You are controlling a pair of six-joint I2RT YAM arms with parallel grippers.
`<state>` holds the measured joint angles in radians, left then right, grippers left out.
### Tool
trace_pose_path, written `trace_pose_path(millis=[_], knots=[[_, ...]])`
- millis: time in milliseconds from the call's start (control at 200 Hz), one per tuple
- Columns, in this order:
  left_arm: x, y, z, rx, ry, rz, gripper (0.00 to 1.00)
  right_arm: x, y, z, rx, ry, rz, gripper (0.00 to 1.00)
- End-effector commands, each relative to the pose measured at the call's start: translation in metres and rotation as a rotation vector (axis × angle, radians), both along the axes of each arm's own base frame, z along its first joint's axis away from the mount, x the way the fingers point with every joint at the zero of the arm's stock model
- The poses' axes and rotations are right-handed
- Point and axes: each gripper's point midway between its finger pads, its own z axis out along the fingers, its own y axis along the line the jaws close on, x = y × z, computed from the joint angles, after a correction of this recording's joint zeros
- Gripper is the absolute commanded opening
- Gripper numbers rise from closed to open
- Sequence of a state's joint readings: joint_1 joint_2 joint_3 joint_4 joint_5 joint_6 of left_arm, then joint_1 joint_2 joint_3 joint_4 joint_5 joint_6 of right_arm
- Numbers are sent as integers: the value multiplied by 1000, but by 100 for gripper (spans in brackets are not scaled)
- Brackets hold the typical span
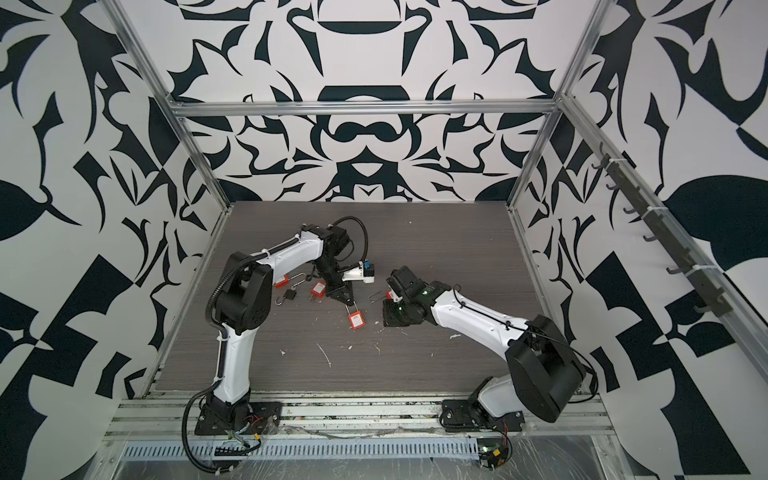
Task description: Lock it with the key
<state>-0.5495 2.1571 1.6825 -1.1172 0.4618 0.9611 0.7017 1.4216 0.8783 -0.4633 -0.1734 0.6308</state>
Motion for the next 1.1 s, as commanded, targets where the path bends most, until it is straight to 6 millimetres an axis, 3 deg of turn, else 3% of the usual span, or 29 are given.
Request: trace_pose_path(millis=[0, 105, 235, 345, 440, 525, 600, 790, 925, 1095], knots=[[1, -2, -2, 6, 7, -1, 19, 3, 7, 14, 35, -2, -16, 0], [7, -10, 1, -19, 19, 9, 24, 0, 15, 15, 68, 26, -7, 0], [12, -13, 4, -28, 13, 24, 42, -3, 17, 13, 60, 41, -3, 0], [28, -16, 19, -92, -50, 99, 44, -3, 17, 13, 49, 42, -8, 0], [48, -12, 44, -172, -120, 199, 45, -3, 18, 10, 16, 52, 2, 0], [67, -3, 66, -259, -189, 320, 45, -2, 24, 8, -10, 68, 29, 0], [77, 10, 70, -277, -291, 413, 45, -1, 34, 4, -20, 88, 60, 0], [69, 34, 88, -376, -413, 601, 46, 8, 52, -5, -51, 125, 124, 0], [62, 50, 111, -468, -429, 744, 46, 13, 62, -17, -81, 169, 163, 0], [55, 69, 142, -546, -487, 924, 53, 18, 65, -27, -137, 204, 192, 0]])
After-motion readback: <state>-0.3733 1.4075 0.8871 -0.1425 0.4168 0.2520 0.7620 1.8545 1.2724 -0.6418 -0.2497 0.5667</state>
